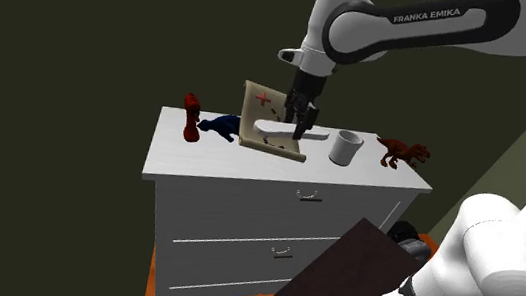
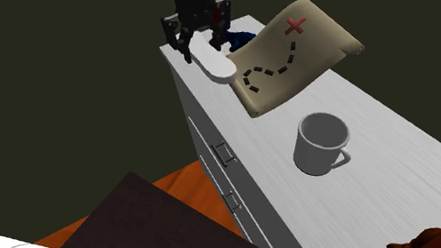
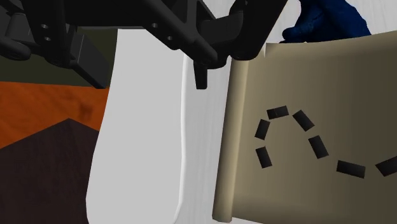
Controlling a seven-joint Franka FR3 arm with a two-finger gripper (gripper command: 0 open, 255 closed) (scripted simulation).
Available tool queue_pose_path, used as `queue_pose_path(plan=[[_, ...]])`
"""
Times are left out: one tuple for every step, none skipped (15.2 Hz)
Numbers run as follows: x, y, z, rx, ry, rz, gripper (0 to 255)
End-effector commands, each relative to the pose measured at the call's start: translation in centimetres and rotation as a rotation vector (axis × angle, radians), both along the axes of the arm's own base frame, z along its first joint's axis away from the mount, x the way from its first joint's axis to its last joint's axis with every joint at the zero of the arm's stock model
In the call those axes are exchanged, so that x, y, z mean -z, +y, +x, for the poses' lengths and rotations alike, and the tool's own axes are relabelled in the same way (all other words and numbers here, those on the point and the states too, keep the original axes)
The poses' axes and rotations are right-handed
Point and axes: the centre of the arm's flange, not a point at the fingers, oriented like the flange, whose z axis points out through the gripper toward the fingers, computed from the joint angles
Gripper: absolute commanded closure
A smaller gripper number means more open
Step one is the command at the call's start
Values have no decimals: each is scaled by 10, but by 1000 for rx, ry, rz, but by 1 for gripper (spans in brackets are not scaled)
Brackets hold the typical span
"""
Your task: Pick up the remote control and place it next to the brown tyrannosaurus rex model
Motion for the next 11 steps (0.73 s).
queue_pose_path(plan=[[-10, 1, -1, 0, 0, 0, 255], [-15, 1, -1, 0, 0, 0, 255], [-21, 1, -1, 0, 0, 0, 255], [-26, 1, -1, 0, 0, 0, 255], [-31, 1, -1, 0, 0, 0, 255], [-36, 1, -1, 0, 0, 0, 255], [-42, 1, -1, 0, 0, 0, 255], [-47, 1, -1, 0, 0, 0, 255], [-52, 1, -1, 0, 0, 0, 255], [-58, 1, -1, 0, 0, 0, 255], [-63, 1, -1, 0, 0, 0, 255]])
